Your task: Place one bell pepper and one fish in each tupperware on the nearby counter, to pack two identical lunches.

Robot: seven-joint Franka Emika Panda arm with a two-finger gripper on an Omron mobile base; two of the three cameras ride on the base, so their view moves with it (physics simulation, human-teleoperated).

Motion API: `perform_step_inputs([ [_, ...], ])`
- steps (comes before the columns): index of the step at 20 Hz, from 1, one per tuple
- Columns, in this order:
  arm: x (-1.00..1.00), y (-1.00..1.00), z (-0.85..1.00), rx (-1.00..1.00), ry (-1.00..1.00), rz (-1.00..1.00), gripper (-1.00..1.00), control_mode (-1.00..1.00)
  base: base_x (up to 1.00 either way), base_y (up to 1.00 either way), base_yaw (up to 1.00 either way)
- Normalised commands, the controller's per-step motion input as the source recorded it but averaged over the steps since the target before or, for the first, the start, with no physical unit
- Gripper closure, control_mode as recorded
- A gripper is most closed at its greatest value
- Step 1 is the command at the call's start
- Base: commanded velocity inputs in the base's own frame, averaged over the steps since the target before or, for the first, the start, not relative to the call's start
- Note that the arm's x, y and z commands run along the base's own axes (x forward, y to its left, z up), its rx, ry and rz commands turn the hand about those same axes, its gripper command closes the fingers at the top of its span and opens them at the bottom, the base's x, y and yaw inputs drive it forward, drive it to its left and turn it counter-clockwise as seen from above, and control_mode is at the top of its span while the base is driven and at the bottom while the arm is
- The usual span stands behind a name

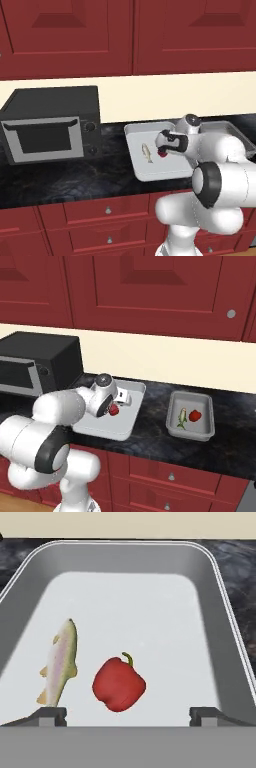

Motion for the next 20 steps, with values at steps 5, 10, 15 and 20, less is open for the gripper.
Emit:
perform_step_inputs([
  [5, -1.0, -0.09, 0.74, 0.0, 0.0, 0.07, -1.0, -1.0, 0.0, 0.0, 0.0],
  [10, -0.99, -0.62, 0.72, 0.01, -0.06, 0.0, -1.0, -1.0, 0.0, 0.0, 0.0],
  [15, -0.73, -0.54, 0.53, 0.03, -0.19, 0.0, -1.0, -1.0, 0.0, 0.0, 0.0],
  [20, 0.0, 0.0, 0.0, 0.0, 0.0, 0.0, -1.0, -1.0, 0.0, 0.0, 0.0],
])
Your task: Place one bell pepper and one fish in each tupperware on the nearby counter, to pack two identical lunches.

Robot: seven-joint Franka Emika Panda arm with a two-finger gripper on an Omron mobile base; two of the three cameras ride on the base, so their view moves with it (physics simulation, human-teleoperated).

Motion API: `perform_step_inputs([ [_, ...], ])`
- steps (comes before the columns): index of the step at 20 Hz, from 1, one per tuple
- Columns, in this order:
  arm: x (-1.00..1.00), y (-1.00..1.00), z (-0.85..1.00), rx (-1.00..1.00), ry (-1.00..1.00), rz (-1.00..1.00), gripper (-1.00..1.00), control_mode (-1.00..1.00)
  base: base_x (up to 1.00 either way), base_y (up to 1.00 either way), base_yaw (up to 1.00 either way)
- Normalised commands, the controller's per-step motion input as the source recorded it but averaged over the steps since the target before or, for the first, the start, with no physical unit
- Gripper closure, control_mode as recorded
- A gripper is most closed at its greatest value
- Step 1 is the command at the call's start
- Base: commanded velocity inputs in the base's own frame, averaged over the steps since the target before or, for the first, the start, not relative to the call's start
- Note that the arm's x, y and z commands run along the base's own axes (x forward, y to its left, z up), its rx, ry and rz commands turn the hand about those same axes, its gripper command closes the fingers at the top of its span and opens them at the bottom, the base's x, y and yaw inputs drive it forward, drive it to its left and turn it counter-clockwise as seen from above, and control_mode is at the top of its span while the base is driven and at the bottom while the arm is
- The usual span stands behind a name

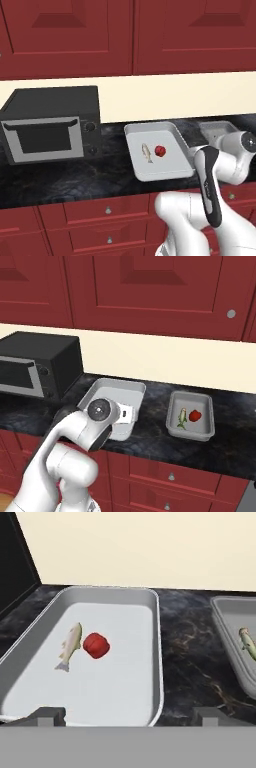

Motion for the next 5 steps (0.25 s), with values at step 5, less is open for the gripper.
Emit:
perform_step_inputs([
  [5, -0.11, -0.38, 0.0, 0.17, -0.05, 0.0, -1.0, -1.0, 0.0, 0.0, 0.0],
])
